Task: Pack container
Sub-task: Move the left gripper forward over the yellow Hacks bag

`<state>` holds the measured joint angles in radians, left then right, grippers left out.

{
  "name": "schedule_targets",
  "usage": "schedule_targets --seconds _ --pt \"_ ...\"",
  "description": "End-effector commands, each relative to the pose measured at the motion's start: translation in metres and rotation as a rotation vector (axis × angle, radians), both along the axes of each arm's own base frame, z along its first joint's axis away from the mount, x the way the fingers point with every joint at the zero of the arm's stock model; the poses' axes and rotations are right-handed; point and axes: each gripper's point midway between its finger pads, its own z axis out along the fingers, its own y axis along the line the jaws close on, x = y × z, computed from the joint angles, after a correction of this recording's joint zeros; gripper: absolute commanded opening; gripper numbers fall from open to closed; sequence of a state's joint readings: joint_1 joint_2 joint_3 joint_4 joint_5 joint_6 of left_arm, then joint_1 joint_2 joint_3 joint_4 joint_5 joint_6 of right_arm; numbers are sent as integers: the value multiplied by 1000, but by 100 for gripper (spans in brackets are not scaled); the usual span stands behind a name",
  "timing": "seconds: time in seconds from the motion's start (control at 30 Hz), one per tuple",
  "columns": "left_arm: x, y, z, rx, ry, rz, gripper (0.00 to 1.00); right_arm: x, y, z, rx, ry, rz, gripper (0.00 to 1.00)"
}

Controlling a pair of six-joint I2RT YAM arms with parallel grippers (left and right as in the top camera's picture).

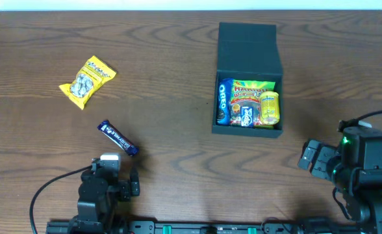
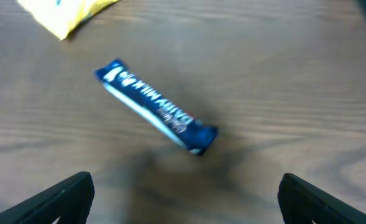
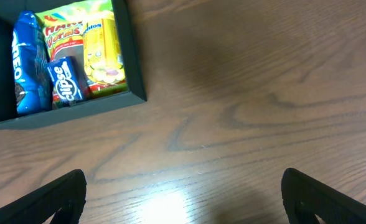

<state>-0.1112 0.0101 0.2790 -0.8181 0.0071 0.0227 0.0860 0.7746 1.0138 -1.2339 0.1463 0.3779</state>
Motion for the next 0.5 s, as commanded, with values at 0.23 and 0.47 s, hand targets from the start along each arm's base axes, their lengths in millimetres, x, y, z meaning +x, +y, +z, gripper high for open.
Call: schedule_targets --seconds 0.23,0.47 --pt "-5 -48 6 -175 -5 -223 95 -1 -1 -1 -4 3 4 99" --pt "-2 -43 56 -231 -114 -166 95 -1 -1 -1 -3 3 4 99"
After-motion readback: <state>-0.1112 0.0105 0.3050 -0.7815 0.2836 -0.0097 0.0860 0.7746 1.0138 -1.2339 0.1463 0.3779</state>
